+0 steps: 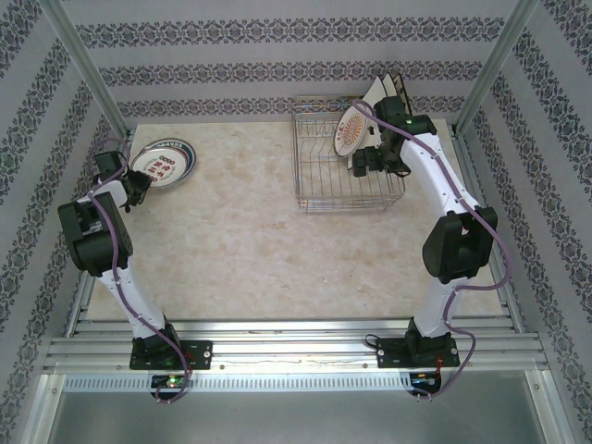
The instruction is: Unload the plates from the dish rack
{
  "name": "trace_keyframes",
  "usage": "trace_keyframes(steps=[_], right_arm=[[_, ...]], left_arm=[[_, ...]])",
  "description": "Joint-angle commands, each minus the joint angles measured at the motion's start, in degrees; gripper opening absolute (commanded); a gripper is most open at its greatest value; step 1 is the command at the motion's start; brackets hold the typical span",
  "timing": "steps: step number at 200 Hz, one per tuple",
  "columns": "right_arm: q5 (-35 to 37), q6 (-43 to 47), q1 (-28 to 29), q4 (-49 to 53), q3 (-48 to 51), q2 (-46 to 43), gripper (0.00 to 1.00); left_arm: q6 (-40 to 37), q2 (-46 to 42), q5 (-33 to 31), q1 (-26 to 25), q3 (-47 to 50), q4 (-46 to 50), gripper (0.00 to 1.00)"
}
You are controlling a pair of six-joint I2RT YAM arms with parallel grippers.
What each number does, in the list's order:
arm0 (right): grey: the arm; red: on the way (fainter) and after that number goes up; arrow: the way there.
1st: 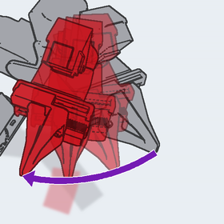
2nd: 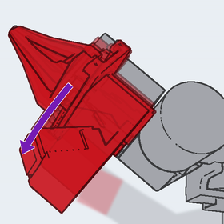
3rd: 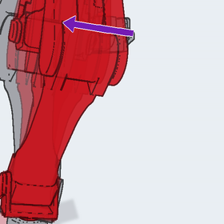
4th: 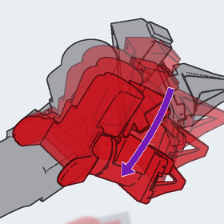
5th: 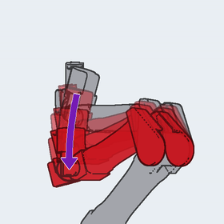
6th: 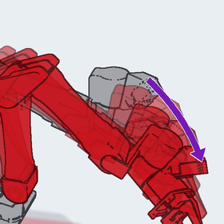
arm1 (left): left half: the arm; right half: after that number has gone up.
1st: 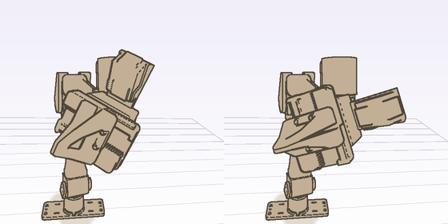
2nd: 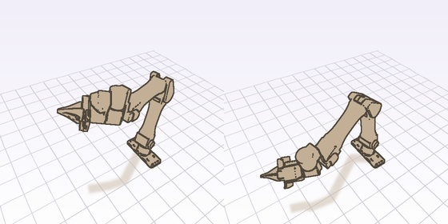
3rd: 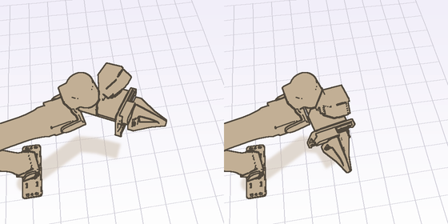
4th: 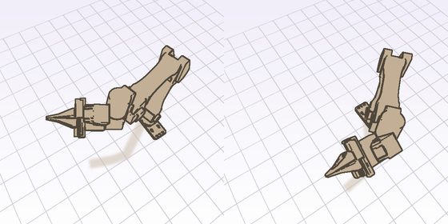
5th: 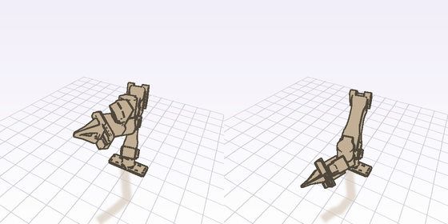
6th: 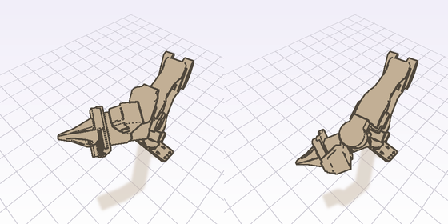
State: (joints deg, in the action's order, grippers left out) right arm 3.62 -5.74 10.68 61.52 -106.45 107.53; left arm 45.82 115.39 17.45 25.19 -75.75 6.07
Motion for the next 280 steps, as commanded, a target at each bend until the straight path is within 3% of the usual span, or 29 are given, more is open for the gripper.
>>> trace_keyframes(steps=[1, 147, 169, 198, 233, 256, 280], right_arm=[[0.6, 0.8, 0.5, 1.1, -1.3, 0.4, 0.98], [0.3, 1.1, 0.6, -0.2, 0.9, -0.6, 0.98], [0.4, 1.3, 0.5, -0.5, 1.8, -1.3, 0.98], [0.0, 1.2, 0.5, -0.8, 2.1, -1.9, 0.98], [-0.9, 0.7, 0.6, -1.3, 2.2, -2.7, 0.98], [-1.5, 0.1, 1.0, -1.4, 1.0, -2.9, 0.98], [-1.9, -0.8, 2.2, -1.4, -2.4, -2.2, 0.98]], left_arm=[[-2.2, 1.5, -1.5, -0.3, -2.7, 2.8, 0.29], [-9.3, 6.0, -5.7, -3.2, -14.0, 13.1, 0.38], [-10.9, 6.1, -6.6, -3.3, -14.9, 14.8, 0.47], [-14.7, 4.8, -9.6, -3.9, -15.9, 17.9, 0.66], [-20.0, -0.9, -13.3, -5.4, -15.7, 23.1, 0.80], [-24.2, -7.8, -16.3, -7.5, -13.9, 26.9, 0.99], [-28.7, -12.4, -15.1, -10.9, -16.7, 35.3, 1.00]])
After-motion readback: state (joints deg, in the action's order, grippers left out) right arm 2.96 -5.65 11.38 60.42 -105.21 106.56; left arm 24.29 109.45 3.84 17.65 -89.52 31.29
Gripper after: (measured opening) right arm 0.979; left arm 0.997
